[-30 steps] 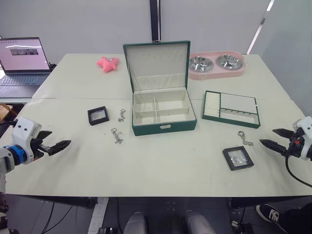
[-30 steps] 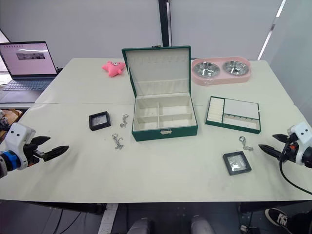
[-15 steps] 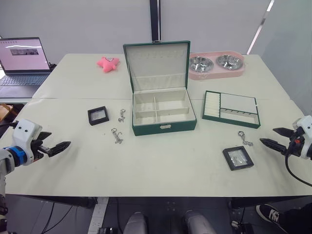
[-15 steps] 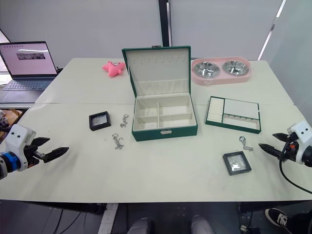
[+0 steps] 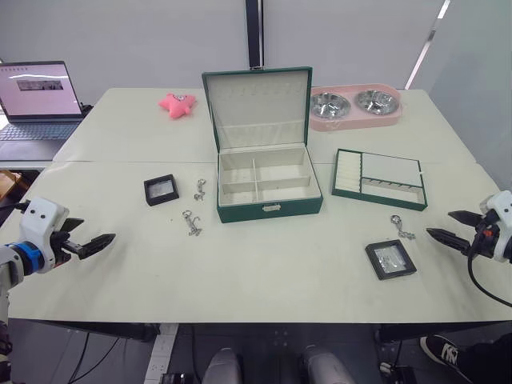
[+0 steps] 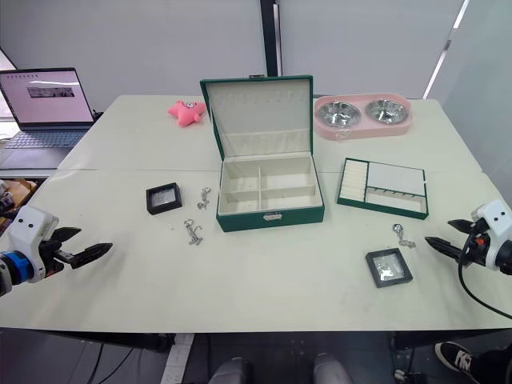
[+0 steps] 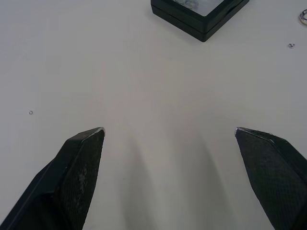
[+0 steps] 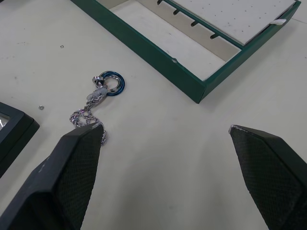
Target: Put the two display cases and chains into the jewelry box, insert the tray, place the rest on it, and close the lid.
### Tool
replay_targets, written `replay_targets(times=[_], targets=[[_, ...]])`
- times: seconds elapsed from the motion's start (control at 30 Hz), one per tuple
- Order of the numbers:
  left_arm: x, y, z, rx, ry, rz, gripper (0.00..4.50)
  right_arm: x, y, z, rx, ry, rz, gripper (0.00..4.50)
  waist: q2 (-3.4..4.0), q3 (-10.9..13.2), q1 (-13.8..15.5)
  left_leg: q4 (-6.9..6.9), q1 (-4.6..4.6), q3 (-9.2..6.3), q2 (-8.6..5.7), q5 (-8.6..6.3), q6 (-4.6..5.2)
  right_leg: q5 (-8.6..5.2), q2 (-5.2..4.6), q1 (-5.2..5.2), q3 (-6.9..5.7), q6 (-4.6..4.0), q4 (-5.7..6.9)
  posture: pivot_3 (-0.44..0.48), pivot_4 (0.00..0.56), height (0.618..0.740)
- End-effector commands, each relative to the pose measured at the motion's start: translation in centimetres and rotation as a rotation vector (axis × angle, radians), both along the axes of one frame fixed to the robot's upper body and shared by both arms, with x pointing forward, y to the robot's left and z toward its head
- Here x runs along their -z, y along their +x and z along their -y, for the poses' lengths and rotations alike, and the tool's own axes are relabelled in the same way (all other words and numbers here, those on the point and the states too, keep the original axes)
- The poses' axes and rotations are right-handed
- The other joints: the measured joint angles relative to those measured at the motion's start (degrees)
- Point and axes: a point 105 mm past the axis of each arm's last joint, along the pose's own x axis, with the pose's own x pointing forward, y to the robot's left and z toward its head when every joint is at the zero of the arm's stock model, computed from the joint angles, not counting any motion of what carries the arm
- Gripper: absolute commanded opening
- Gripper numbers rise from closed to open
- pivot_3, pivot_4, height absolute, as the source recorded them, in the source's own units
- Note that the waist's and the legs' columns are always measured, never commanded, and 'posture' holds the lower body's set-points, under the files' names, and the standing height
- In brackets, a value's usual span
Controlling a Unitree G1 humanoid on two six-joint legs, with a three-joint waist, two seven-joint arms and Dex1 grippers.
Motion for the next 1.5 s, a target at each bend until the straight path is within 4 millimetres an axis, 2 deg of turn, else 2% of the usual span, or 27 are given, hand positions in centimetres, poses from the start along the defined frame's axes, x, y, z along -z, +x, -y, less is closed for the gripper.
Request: replay_targets(times=[0.03, 0.27, 0.37, 0.47, 0.6, 0.67, 0.7, 0.77, 0.9, 1.13, 1.2, 1.5], targets=[[-1.1, 0.0, -0.3, -0.008, 0.01, 0.049, 4.5, -1.1, 0.2, 0.0, -0.004, 0.001, 0.051, 4.45, 0.0, 0.0, 0.01, 0.0, 0.0, 0.0, 0.0, 0.0, 0.0, 0.0, 0.0, 0.0, 0.0, 0.0, 0.0, 0.0, 0.15, 0.74], [-1.6, 0.8, 0.0, -0.015, -0.011, 0.085, 4.5, -1.9, 0.4, -0.4, 0.01, 0.056, 0.099, 4.45, 0.0, 0.0, 0.03, 0.01, -0.01, 0.0, 0.0, 0.0, 0.0, 0.0, 0.0, 0.01, -0.01, 0.0, 0.01, 0.0, 0.15, 0.74], [-2.1, 1.7, 0.8, -0.024, -0.055, 0.137, 4.5, -3.9, 1.5, -1.6, 0.012, 0.119, 0.196, 4.45, 0.01, -0.01, -0.03, 0.02, 0.0, 0.0, 0.0, 0.0, 0.0, 0.0, 0.0, 0.01, 0.0, 0.0, 0.03, 0.0, 0.15, 0.74], [-2.7, 3.1, 2.5, -0.029, -0.123, 0.208, 4.5, -5.4, 2.6, -4.0, -0.015, 0.174, 0.267, 4.45, 0.01, -0.01, -0.05, 0.05, 0.0, -0.02, 0.01, 0.0, 0.0, 0.0, 0.0, 0.01, -0.01, 0.0, 0.09, 0.0, 0.15, 0.74], [-3.1, 5.2, 5.9, -0.034, -0.198, 0.272, 4.5, -6.4, 4.7, -7.3, -0.033, 0.191, 0.329, 4.45, -0.02, -0.02, 0.04, 0.11, -0.04, -0.07, 0.0, 0.01, -0.01, 0.01, -0.01, 0.01, -0.04, 0.0, 0.16, 0.0, 0.15, 0.74], [-3.0, 6.2, 7.3, -0.049, -0.206, 0.283, 4.5, -6.5, 6.0, -9.0, -0.039, 0.196, 0.338, 4.08, -0.04, -0.03, 0.04, 0.12, -0.04, -0.08, 0.01, 0.01, -0.01, 0.01, -0.01, 0.01, -0.05, 0.0, 0.15, 0.0, 0.15, 0.74], [-2.9, 6.6, 7.8, -0.058, -0.206, 0.288, 4.11, -6.5, 6.5, -9.7, -0.042, 0.196, 0.341, 3.86, -0.04, -0.03, 0.02, 0.12, -0.05, -0.08, 0.01, 0.01, -0.01, 0.01, -0.01, 0.0, -0.05, 0.0, 0.15, 0.0, 0.15, 0.74], [-2.6, 7.4, 9.1, -0.069, -0.22, 0.293, 3.59, -6.3, 7.6, -11.5, -0.062, 0.201, 0.339, 3.14, -0.04, -0.04, 0.01, 0.13, -0.04, -0.08, 0.0, 0.01, -0.01, 0.01, -0.01, -0.01, -0.04, 0.0, 0.16, 0.0, 0.15, 0.74], [-1.9, 8.3, 12.2, -0.028, -0.252, 0.275, 2.39, -5.0, 9.2, -14.5, -0.112, 0.194, 0.303, 1.99, -0.05, -0.04, 0.01, 0.15, -0.04, -0.06, 0.0, 0.02, -0.02, 0.01, -0.03, -0.02, -0.04, 0.0, 0.17, 0.0, 0.15, 0.74], [-1.1, 9.0, 16.0, 0.031, -0.273, 0.235, 0.15, -2.5, 10.5, -17.8, -0.16, 0.154, 0.238, 0.31, -0.05, -0.04, -0.01, 0.16, -0.05, -0.07, -0.02, 0.07, -0.12, 0.01, -0.05, -0.03, -0.06, 0.0, 0.17, 0.0, 0.15, 0.74], [-1.1, 9.3, 16.7, 0.03, -0.28, 0.233, 0.0, -2.1, 10.7, -18.7, -0.174, 0.152, 0.23, 0.02, -0.05, -0.04, -0.01, 0.17, -0.04, -0.07, -0.02, 0.09, -0.14, 0.01, -0.05, -0.02, -0.05, -0.01, 0.18, 0.0, 0.15, 0.74], [0.2, 11.0, 19.4, 0.052, -0.296, 0.188, 0.0, -2.0, 10.9, -22.0, -0.234, 0.203, 0.231, 0.02, -0.06, -0.04, -0.18, 0.18, -0.04, -0.07, -0.02, 0.15, -0.26, 0.01, -0.05, -0.03, -0.06, 0.0, 0.21, 0.0, 0.15, 0.74]])
